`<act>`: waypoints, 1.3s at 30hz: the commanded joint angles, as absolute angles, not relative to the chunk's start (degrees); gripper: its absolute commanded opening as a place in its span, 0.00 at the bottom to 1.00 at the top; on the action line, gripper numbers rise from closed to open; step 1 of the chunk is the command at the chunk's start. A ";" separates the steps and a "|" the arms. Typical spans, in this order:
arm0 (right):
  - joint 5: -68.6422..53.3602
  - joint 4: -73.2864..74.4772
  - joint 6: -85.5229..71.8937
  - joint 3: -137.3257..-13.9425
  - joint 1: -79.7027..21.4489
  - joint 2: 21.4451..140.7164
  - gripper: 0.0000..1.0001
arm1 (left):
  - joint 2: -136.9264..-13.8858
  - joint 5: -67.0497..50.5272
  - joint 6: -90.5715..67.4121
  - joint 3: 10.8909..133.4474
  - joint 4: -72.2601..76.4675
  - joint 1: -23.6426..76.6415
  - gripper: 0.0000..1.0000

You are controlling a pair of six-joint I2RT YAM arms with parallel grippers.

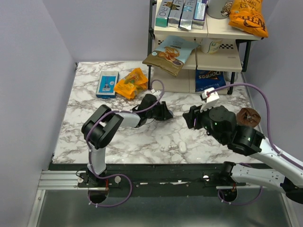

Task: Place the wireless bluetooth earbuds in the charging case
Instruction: Close the charging case, then place the charging case at the center of the board.

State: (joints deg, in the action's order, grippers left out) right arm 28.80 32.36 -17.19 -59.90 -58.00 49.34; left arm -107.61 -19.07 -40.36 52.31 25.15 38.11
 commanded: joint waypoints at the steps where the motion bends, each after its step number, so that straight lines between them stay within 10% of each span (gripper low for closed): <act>1: 31.20 29.44 -19.16 -57.83 -57.57 47.55 0.59 | -113.37 -22.58 -43.85 62.65 29.09 38.32 0.00; 14: 31.55 29.18 -16.35 -59.06 -57.57 46.23 0.60 | -126.21 -26.45 -48.96 75.23 28.48 38.85 0.00; 27: 32.61 30.59 -15.12 -61.26 -57.57 45.53 0.60 | -127.27 -27.42 -48.96 74.36 26.10 38.85 0.38; 39: 33.05 31.64 -16.17 -60.73 -57.57 43.42 0.61 | -124.98 -27.33 -48.34 71.19 24.96 38.15 0.52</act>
